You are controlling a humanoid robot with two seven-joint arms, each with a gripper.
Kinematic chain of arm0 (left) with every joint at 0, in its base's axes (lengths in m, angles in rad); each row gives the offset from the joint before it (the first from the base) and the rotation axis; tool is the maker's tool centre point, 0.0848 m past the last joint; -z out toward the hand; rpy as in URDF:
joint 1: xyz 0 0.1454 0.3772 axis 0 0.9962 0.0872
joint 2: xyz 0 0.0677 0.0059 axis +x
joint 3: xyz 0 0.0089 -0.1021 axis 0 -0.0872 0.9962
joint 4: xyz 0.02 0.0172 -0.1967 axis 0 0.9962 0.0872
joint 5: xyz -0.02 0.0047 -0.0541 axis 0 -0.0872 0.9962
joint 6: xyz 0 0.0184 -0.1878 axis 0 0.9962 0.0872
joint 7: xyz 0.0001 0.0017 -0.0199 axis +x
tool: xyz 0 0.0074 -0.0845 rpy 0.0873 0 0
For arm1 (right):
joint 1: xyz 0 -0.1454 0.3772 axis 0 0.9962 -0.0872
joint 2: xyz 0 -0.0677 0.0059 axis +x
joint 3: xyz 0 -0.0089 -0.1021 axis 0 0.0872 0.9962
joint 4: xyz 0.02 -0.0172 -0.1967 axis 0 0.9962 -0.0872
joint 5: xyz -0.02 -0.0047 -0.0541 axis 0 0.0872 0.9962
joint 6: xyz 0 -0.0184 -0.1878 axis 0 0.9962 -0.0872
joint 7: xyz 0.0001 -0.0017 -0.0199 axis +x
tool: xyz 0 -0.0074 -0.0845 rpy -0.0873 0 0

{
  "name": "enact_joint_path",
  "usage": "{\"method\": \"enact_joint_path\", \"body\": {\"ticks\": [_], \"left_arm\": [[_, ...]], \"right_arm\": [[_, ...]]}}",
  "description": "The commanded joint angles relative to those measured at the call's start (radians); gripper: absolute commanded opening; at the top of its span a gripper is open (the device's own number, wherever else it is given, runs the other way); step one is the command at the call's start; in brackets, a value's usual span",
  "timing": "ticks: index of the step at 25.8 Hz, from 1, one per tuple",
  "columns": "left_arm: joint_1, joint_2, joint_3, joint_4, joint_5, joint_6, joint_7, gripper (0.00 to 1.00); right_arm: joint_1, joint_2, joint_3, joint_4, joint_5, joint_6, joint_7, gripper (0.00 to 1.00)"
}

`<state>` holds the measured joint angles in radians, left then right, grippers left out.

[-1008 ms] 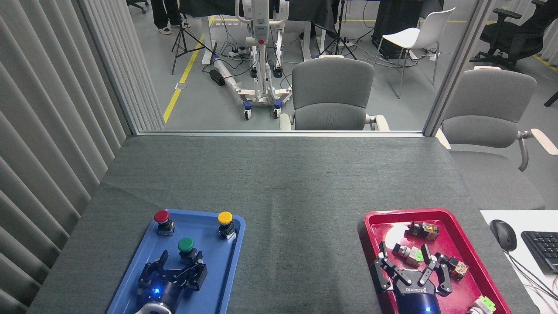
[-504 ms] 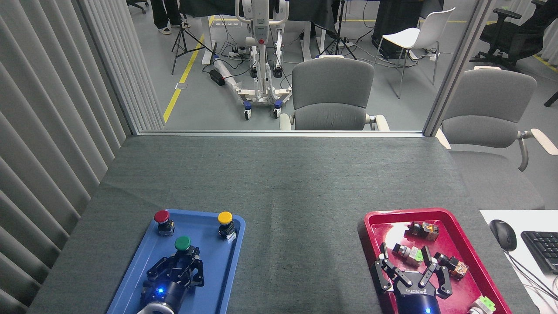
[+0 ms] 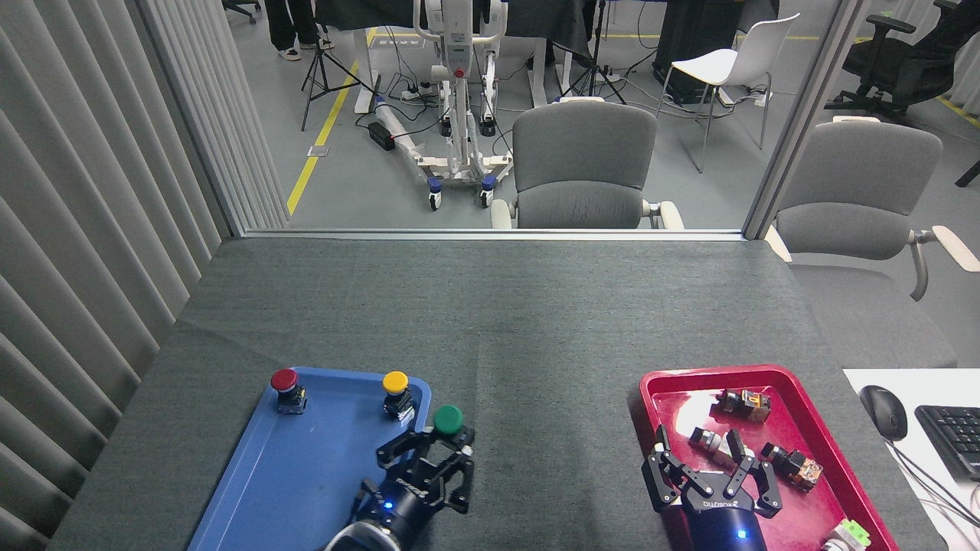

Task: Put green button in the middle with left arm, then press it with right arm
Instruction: 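Carry the green button off the blue tray toward the table middle, then set the green button down between the trays and open the left gripper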

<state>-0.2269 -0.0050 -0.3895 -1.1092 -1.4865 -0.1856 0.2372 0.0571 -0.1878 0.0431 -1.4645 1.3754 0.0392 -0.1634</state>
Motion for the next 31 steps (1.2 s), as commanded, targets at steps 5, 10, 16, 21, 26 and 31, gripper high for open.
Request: {"method": "enact_joint_path", "body": {"ticks": [5,10,16,21,26,31], "left_arm": [[-0.134,-0.135,-0.124,0.276,0.012,0.009,-0.001,0.08],[-0.166,-0.135,-0.163,0.353,0.017,0.012,-0.007,0.10],[-0.173,-0.133,-0.190,0.401,0.019,-0.034,0.005,0.10],[-0.173,-0.135,-0.192,0.393,0.029,-0.038,0.022,0.25],[-0.173,-0.135,-0.196,0.393,0.040,-0.058,0.088,0.99],[-0.173,-0.133,-0.201,0.381,0.042,-0.066,0.090,0.99]], "right_arm": [[-0.002,-0.004,-0.003,-0.042,0.002,-0.022,0.001,1.00],[0.009,-0.009,-0.031,-0.051,0.002,-0.013,0.001,1.00],[0.010,-0.004,-0.016,-0.051,0.001,-0.048,0.001,1.00],[0.009,0.016,0.014,-0.053,0.002,-0.047,0.002,1.00],[0.010,0.030,0.038,-0.051,0.004,-0.045,0.002,0.99],[0.012,0.042,0.061,-0.051,0.005,-0.048,0.002,0.99]]}}
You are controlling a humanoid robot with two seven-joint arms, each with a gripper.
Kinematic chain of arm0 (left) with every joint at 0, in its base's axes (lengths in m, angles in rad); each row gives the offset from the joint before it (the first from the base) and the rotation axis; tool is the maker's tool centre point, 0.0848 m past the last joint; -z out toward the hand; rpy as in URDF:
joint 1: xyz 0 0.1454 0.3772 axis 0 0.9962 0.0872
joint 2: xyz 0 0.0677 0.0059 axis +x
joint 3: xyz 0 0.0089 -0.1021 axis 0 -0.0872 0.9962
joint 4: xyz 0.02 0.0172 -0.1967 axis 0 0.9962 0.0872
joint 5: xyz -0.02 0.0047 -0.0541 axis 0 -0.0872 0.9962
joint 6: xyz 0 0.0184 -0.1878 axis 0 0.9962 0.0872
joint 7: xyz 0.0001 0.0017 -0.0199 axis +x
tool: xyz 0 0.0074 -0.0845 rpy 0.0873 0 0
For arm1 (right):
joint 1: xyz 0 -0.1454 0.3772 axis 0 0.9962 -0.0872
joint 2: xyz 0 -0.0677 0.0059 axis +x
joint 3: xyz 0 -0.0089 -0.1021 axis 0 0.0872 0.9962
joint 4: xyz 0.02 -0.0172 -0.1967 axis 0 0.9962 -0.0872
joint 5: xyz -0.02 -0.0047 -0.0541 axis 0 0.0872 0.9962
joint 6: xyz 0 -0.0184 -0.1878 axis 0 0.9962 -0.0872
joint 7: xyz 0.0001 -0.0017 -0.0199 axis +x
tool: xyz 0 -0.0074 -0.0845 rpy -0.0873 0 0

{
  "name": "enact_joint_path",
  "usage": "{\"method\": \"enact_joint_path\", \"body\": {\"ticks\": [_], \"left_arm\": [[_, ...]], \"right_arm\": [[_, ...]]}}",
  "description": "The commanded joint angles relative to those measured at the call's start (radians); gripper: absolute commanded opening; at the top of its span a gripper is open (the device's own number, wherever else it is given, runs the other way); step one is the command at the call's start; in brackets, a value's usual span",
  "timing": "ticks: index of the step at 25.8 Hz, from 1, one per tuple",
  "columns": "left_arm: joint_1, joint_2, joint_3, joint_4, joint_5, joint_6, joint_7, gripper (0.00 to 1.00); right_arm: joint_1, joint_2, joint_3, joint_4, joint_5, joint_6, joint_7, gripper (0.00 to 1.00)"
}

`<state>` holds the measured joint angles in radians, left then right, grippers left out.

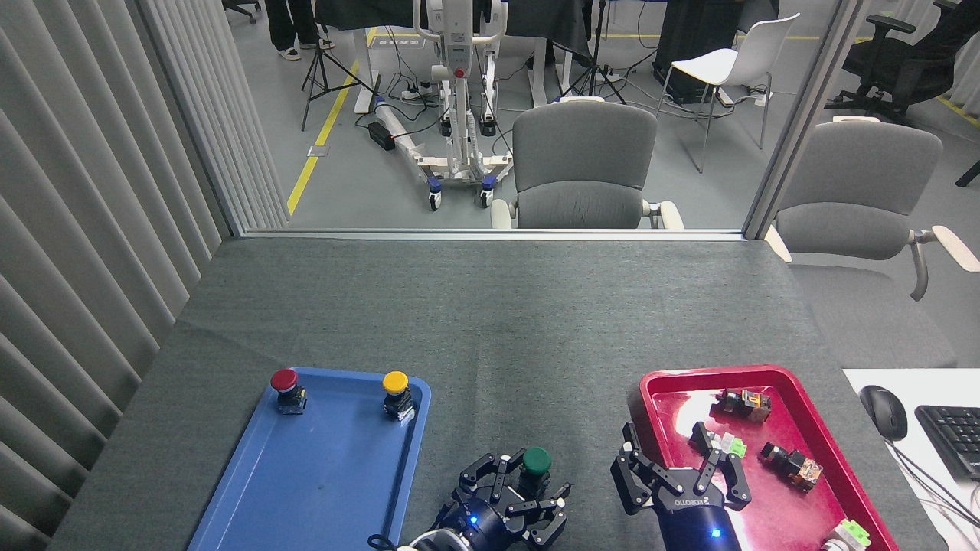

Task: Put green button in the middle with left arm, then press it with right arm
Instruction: 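Set the green button down between the trays and open the left gripper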

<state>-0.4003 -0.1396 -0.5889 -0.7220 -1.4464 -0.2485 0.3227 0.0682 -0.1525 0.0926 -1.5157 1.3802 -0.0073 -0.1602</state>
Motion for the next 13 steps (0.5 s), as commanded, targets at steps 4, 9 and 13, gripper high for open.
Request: {"method": "enact_joint_path", "body": {"ticks": [4,9,13], "left_arm": [[0.028,0.005,0.015,-0.112,0.009,0.011,0.003,0.99],[0.135,0.120,0.104,-0.320,0.103,0.011,-0.007,0.99],[0.298,0.229,0.248,-0.528,0.149,0.051,-0.005,0.99]], "right_arm": [[-0.001,0.024,0.038,0.000,0.025,-0.002,-0.002,0.99],[-0.008,0.039,0.090,0.019,0.057,-0.002,-0.002,0.98],[-0.013,0.065,0.124,0.032,0.068,0.001,-0.002,0.90]]}}
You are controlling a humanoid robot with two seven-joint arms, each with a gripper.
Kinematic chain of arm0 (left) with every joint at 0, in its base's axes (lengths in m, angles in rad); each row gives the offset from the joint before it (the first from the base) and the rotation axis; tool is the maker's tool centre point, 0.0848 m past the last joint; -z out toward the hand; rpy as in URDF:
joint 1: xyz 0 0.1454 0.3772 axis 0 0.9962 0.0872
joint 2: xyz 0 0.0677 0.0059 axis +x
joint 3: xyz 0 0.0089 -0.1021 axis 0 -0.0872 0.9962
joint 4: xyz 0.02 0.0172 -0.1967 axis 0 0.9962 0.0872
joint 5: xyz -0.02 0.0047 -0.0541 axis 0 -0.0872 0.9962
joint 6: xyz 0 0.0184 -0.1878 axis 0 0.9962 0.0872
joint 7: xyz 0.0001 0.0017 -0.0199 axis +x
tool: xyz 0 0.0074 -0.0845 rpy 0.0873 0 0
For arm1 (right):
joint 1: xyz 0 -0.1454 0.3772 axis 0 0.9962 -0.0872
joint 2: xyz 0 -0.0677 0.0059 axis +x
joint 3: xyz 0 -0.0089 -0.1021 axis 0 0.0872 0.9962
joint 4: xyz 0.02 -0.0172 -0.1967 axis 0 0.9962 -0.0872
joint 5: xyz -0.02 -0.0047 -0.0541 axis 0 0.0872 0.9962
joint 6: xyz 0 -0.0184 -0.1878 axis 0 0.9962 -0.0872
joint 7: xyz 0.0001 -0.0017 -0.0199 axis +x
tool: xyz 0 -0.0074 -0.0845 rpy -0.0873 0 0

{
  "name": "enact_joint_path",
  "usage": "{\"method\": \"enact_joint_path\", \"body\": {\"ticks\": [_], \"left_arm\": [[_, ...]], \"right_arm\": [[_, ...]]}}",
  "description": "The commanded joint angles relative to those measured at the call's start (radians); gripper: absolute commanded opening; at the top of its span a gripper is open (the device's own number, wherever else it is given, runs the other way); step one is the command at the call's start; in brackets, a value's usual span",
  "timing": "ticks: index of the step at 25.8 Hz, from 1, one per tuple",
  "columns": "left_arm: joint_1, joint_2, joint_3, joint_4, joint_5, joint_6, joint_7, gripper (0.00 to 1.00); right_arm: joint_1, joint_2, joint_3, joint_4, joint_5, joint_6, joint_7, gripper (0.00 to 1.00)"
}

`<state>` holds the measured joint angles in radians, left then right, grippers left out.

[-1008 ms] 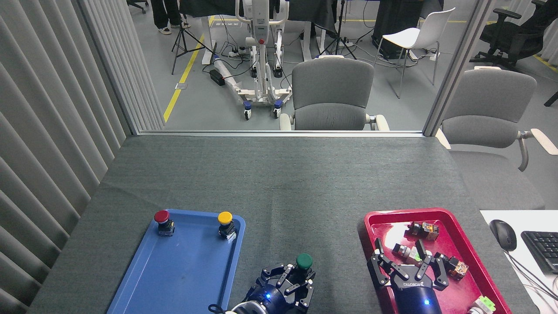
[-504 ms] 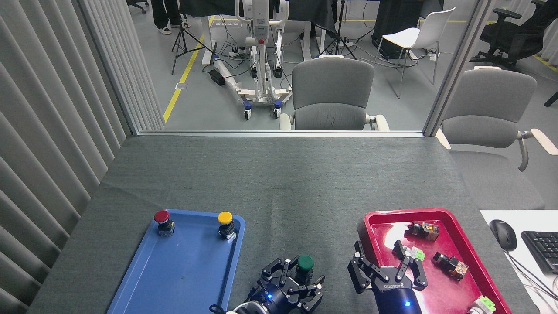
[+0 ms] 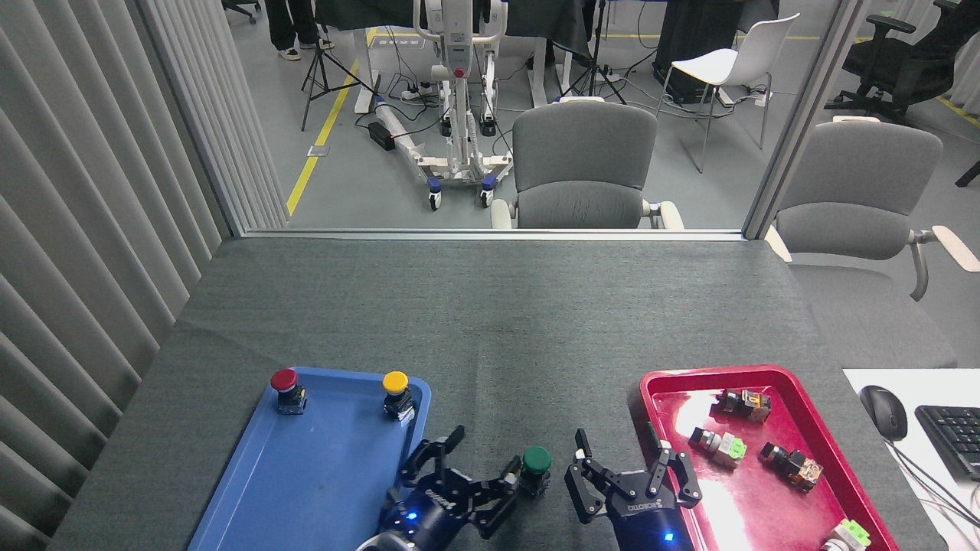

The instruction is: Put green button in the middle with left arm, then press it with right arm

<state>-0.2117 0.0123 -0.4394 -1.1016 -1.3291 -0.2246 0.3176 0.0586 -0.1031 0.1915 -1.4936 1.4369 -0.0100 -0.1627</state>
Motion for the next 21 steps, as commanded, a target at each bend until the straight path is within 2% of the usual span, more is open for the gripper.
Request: {"method": "enact_joint_path", "body": {"ticks": [1,3,7,9,10,13,21], "left_arm": [[0.152,0.100,0.148,-0.204,0.031,0.042,0.000,0.99],[0.232,0.130,0.252,-0.294,0.031,0.067,-0.003,0.99],[0.291,0.152,0.400,-0.342,0.022,0.077,-0.009,0.99],[0.305,0.161,0.436,-0.353,0.022,0.076,-0.011,0.99],[0.321,0.161,0.447,-0.357,0.024,0.074,-0.011,0.99],[0.334,0.163,0.466,-0.379,0.027,0.070,-0.011,0.99],[0.334,0.161,0.467,-0.379,0.030,0.068,-0.009,0.99]], "right_arm": [[-0.005,0.020,0.034,0.016,0.023,0.004,0.000,0.85],[-0.009,0.023,0.049,0.033,0.036,0.005,-0.001,0.74],[-0.045,0.025,0.097,0.087,0.042,0.004,-0.001,0.30],[-0.066,0.026,0.114,0.115,0.048,0.004,-0.001,0.13],[-0.077,0.028,0.125,0.130,0.051,0.007,-0.001,0.09],[-0.100,0.034,0.154,0.177,0.053,0.016,0.002,0.02],[-0.111,0.048,0.183,0.227,0.053,0.038,0.005,0.01]]}}
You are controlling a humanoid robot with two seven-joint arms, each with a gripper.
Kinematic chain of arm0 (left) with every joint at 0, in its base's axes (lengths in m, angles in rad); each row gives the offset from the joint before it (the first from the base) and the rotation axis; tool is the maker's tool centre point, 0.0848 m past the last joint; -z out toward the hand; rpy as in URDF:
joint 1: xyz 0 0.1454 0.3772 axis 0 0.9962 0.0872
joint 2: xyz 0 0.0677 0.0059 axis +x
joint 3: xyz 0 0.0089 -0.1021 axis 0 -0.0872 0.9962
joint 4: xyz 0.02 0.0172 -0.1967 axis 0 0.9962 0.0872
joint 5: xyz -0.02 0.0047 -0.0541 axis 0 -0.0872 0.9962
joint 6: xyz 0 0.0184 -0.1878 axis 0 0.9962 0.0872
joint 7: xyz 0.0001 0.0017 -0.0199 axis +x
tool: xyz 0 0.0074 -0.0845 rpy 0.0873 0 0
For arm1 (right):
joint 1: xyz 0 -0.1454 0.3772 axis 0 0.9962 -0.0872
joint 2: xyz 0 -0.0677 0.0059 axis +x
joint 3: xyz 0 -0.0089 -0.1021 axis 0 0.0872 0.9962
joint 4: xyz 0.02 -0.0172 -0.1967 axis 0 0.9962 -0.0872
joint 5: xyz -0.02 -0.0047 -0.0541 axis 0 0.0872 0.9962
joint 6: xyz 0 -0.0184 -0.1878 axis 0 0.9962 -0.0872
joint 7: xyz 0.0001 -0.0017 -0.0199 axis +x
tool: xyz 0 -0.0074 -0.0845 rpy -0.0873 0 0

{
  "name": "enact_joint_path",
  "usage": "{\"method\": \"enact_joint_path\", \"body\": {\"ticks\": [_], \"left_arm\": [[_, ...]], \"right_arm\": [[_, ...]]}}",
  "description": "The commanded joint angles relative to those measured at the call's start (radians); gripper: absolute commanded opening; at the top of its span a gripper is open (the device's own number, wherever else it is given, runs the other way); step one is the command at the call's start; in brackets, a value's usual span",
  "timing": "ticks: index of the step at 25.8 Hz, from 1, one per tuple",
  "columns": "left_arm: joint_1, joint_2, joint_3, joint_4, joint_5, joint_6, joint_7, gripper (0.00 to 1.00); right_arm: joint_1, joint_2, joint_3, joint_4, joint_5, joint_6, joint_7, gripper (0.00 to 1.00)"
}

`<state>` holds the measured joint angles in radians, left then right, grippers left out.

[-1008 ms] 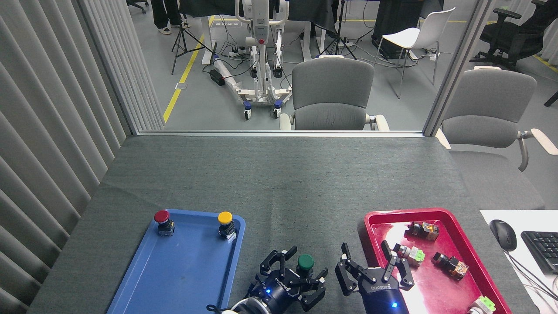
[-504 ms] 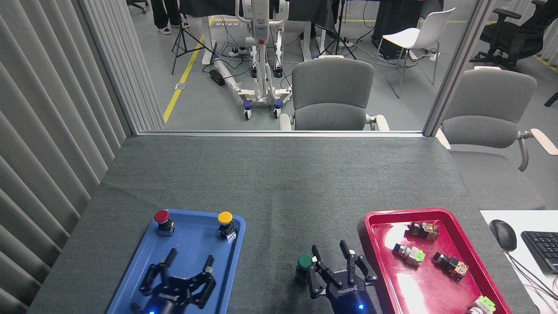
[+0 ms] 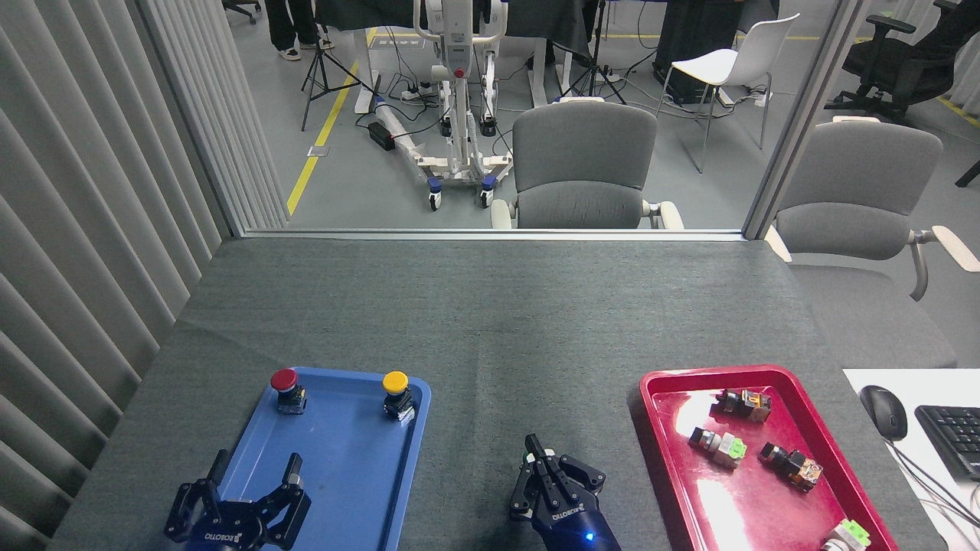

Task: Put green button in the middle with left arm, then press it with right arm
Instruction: 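Press down on the green button with the right gripper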

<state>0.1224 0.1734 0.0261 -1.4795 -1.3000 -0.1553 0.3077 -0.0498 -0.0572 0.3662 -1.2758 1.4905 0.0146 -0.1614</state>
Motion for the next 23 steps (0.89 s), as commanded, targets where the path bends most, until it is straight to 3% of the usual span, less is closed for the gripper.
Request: {"method": "enact_joint_path", "body": {"ticks": [1,16,19,23], "left_arm": [[0.000,0.000,0.002,-0.001,0.001,-0.001,0.001,0.99],[-0.014,0.000,0.002,0.008,0.004,-0.003,0.001,0.99],[-0.015,0.000,0.002,0.007,0.004,-0.003,0.001,0.99],[-0.015,0.001,0.002,0.008,0.004,-0.001,0.001,0.99]], "right_arm": [[-0.002,0.002,0.008,0.009,-0.001,0.018,0.011,0.01],[-0.002,0.000,0.011,0.062,-0.004,0.034,0.020,0.04],[-0.002,-0.001,0.010,0.046,-0.007,0.056,-0.023,0.10],[-0.002,0.003,0.003,-0.004,-0.013,0.102,-0.078,0.25]]}}
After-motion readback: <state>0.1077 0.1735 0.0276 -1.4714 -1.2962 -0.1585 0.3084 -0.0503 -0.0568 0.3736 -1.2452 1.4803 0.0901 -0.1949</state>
